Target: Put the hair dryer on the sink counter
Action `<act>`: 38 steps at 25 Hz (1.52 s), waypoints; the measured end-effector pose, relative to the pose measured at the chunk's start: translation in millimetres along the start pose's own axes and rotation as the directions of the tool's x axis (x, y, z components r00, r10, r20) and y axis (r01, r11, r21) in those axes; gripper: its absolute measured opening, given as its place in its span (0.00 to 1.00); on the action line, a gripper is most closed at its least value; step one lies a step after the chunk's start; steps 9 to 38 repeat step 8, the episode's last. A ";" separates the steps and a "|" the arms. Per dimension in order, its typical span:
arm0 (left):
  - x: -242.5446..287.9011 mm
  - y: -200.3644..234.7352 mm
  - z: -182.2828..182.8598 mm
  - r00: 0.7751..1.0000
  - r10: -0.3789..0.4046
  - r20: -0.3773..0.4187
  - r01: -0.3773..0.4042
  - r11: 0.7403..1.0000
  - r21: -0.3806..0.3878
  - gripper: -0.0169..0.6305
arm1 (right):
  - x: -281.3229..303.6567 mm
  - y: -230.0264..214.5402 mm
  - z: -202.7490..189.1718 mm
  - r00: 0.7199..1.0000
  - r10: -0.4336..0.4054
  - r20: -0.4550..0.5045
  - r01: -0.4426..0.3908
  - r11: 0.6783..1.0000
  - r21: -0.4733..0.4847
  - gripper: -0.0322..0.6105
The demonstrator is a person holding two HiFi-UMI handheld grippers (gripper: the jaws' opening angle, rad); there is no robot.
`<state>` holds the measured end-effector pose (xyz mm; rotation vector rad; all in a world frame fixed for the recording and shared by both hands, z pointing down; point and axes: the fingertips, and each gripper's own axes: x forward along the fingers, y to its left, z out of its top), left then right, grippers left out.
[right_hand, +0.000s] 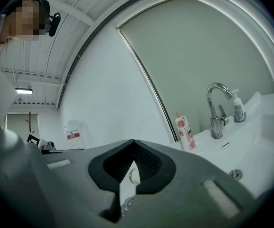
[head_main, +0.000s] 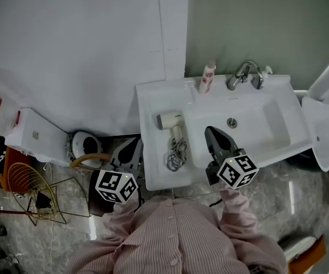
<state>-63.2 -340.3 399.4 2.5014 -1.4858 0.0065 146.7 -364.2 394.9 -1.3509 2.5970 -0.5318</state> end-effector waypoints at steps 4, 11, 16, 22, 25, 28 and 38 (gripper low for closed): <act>0.8 0.1 -4.4 1.000 0.010 -0.013 -0.010 1.000 -0.005 0.02 | -2.0 -5.7 -3.5 1.000 -0.008 -0.009 0.008 1.000 0.005 0.06; 2.4 1.2 -7.5 1.000 0.015 -0.020 -0.015 1.000 -0.010 0.02 | -1.5 -9.9 -6.4 1.000 -0.011 -0.017 0.011 1.000 0.005 0.06; 2.4 1.2 -7.5 1.000 0.015 -0.020 -0.015 1.000 -0.010 0.02 | -1.5 -9.9 -6.4 1.000 -0.011 -0.017 0.011 1.000 0.005 0.06; 2.4 1.2 -7.5 1.000 0.015 -0.020 -0.015 1.000 -0.010 0.02 | -1.5 -9.9 -6.4 1.000 -0.011 -0.017 0.011 1.000 0.005 0.06; 2.4 1.2 -7.5 1.000 0.015 -0.020 -0.015 1.000 -0.010 0.02 | -1.5 -9.9 -6.4 1.000 -0.011 -0.017 0.011 1.000 0.005 0.06; 2.4 1.2 -7.5 1.000 0.015 -0.020 -0.015 1.000 -0.010 0.02 | -1.5 -9.9 -6.4 1.000 -0.011 -0.017 0.011 1.000 0.005 0.06; 2.4 1.2 -7.5 1.000 0.015 -0.020 -0.015 1.000 -0.010 0.02 | -1.5 -9.9 -6.4 1.000 -0.011 -0.017 0.011 1.000 0.005 0.06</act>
